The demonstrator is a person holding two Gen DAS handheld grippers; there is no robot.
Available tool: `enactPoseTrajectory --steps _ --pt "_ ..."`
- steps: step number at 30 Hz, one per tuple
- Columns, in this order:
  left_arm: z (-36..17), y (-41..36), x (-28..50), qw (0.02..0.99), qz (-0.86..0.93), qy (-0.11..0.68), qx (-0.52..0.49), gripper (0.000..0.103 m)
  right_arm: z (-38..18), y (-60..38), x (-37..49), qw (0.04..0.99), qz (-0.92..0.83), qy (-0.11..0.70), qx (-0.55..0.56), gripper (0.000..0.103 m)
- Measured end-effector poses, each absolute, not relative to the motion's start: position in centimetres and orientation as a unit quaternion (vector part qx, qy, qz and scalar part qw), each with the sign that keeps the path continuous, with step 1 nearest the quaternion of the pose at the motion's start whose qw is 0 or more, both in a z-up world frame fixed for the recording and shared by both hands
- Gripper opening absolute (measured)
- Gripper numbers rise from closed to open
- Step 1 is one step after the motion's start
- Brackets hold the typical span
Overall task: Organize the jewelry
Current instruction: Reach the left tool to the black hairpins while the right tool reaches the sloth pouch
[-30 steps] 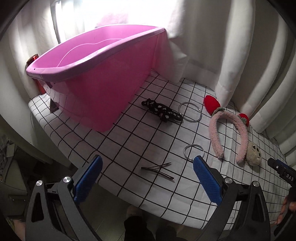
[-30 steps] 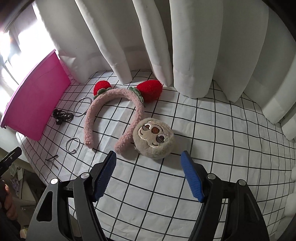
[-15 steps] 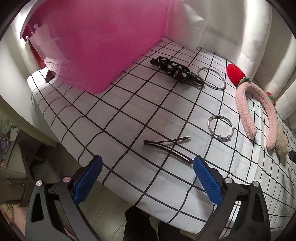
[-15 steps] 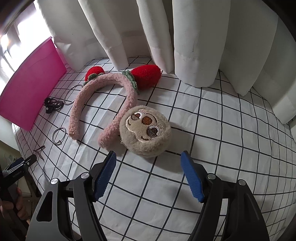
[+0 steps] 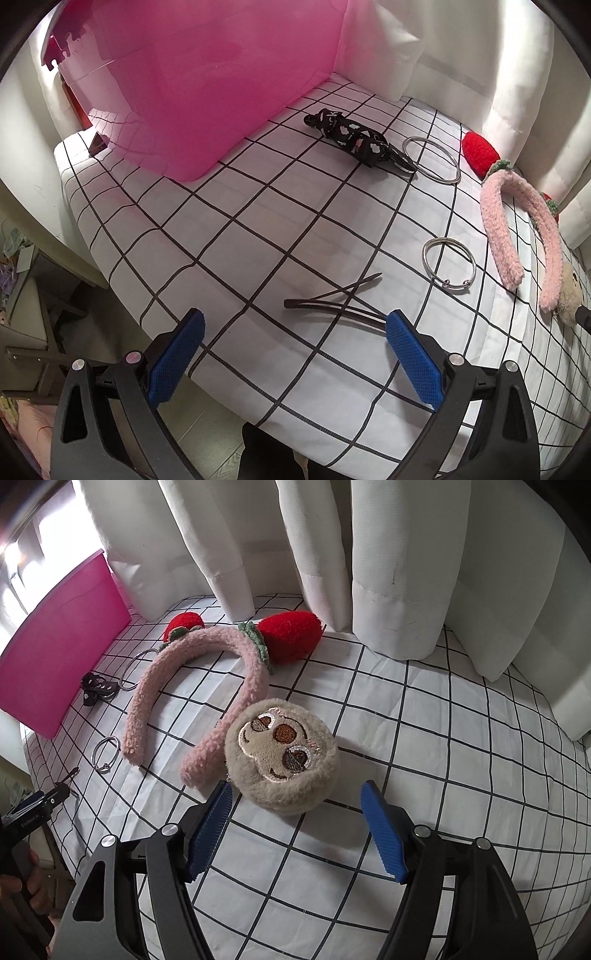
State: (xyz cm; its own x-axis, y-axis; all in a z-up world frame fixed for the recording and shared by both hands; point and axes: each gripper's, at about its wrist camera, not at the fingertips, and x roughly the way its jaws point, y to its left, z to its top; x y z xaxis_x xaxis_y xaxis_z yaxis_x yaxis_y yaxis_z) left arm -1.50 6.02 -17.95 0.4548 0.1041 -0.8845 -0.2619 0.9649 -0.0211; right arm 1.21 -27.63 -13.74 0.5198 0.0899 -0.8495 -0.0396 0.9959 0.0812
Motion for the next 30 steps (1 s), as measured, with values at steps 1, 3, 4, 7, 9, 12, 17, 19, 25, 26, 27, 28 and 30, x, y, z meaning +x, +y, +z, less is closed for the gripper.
enactPoseTrajectory --steps 1,3,4,7,9,12,17,19,25,26,27,28,30 --pt "-18.0 5.9 -1.4 0.850 0.107 0.510 -0.077 0.096 -13.8 -27.6 1.3 0.872 0.039 0.488 0.027 0.069" --pt "-18.0 5.7 -1.2 0.852 0.106 0.507 -0.077 0.096 -14.0 -27.6 1.5 0.872 0.039 0.487 0.024 0.069" --pt "-18.0 5.7 -1.1 0.853 0.106 0.506 -0.077 0.096 -14.1 -27.6 1.7 0.872 0.038 0.488 0.022 0.069" --pt "-18.1 5.6 -0.9 0.855 0.102 0.502 -0.080 0.096 -14.5 -27.6 2.2 0.870 0.044 0.491 0.024 0.069" --pt "-18.2 5.5 -0.8 0.856 0.100 0.501 -0.083 0.096 -14.7 -27.6 2.5 0.869 0.050 0.492 0.025 0.069" --pt "-18.4 5.5 -0.6 0.858 0.095 0.496 -0.088 0.097 -15.1 -27.5 3.1 0.866 0.060 0.496 0.031 0.069" --pt "-18.9 5.5 -0.3 0.859 0.090 0.495 -0.096 0.097 -15.6 -27.4 4.0 0.863 0.067 0.500 0.040 0.069" --pt "-19.1 5.2 -0.1 0.860 0.094 0.495 -0.084 0.096 -15.8 -27.2 4.3 0.863 0.068 0.500 0.039 0.069" --pt "-19.2 4.8 -0.1 0.865 0.099 0.487 -0.065 0.097 -16.2 -26.8 4.5 0.868 0.065 0.492 0.035 0.069" --pt "-19.2 4.8 0.0 0.866 0.101 0.486 -0.065 0.097 -16.2 -26.7 4.5 0.869 0.064 0.489 0.031 0.069" --pt "-19.2 4.8 0.0 0.867 0.101 0.484 -0.065 0.097 -16.2 -26.6 4.5 0.871 0.064 0.487 0.027 0.069" --pt "-19.2 4.7 0.1 0.868 0.101 0.481 -0.064 0.097 -16.3 -26.5 4.4 0.872 0.064 0.484 0.022 0.069" --pt "-19.3 4.4 0.2 0.872 0.098 0.476 -0.060 0.097 -16.4 -26.2 4.3 0.876 0.063 0.478 0.012 0.069"
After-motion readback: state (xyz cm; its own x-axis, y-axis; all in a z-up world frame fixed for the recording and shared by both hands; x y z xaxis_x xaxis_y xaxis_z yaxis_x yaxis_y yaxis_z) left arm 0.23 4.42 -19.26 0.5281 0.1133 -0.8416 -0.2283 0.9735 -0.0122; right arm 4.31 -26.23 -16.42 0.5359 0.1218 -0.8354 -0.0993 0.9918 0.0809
